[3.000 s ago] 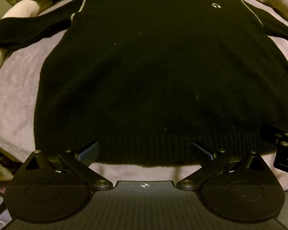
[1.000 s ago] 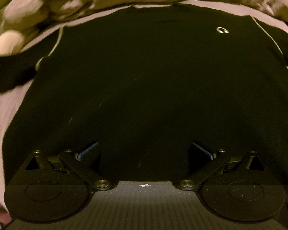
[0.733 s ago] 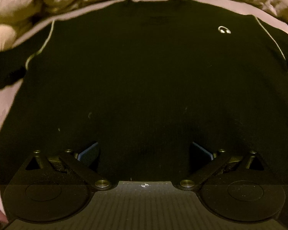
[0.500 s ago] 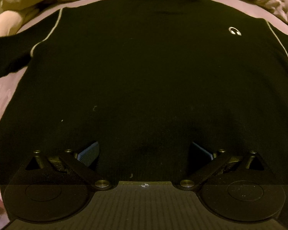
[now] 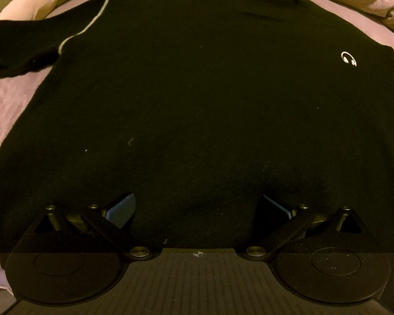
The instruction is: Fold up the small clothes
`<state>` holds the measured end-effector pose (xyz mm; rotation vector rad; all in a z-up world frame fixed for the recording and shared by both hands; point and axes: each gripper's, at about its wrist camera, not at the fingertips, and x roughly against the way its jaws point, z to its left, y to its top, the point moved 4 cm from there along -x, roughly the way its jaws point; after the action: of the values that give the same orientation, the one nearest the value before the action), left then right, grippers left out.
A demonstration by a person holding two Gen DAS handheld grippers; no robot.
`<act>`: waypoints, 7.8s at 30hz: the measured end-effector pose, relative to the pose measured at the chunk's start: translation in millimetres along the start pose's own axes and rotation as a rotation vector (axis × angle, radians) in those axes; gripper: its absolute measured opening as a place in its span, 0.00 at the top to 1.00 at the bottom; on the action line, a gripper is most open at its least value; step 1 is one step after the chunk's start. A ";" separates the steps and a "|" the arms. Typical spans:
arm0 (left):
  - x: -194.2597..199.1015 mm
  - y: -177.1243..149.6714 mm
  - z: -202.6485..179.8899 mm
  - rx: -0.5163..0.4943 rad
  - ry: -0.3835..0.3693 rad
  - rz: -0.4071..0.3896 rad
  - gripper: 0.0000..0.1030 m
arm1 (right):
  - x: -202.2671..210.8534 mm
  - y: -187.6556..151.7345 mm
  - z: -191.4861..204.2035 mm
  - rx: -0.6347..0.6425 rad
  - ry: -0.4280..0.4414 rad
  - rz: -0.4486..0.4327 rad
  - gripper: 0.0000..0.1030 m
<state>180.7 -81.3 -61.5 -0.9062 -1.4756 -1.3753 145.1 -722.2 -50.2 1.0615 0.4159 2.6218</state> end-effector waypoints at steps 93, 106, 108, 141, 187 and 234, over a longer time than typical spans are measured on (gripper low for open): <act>-53.2 190.2 482.1 0.807 -0.129 -0.346 0.51 | 105.2 -644.8 229.9 0.962 0.181 0.673 0.22; -44.4 203.4 487.4 0.814 -0.098 -0.365 0.83 | 109.1 -638.1 229.4 0.937 0.195 0.689 0.22; -31.8 209.4 475.9 0.726 -0.086 -0.391 0.85 | 111.7 -634.2 230.4 0.903 0.209 0.699 0.22; 20.1 70.3 127.5 0.045 -0.248 -0.080 0.15 | 141.0 -478.8 180.3 0.558 0.358 0.760 0.21; -13.2 135.6 148.7 0.146 -0.100 -0.107 0.14 | 60.3 -401.1 173.9 0.805 0.161 0.515 0.58; -51.8 170.4 139.3 0.058 -0.030 -0.078 0.17 | 39.7 -372.1 165.2 0.859 0.043 0.461 0.71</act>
<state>339.3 79.4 -50.5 -0.8435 -1.5799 -1.3740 290.4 -339.9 -47.5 1.4683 1.5703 2.8983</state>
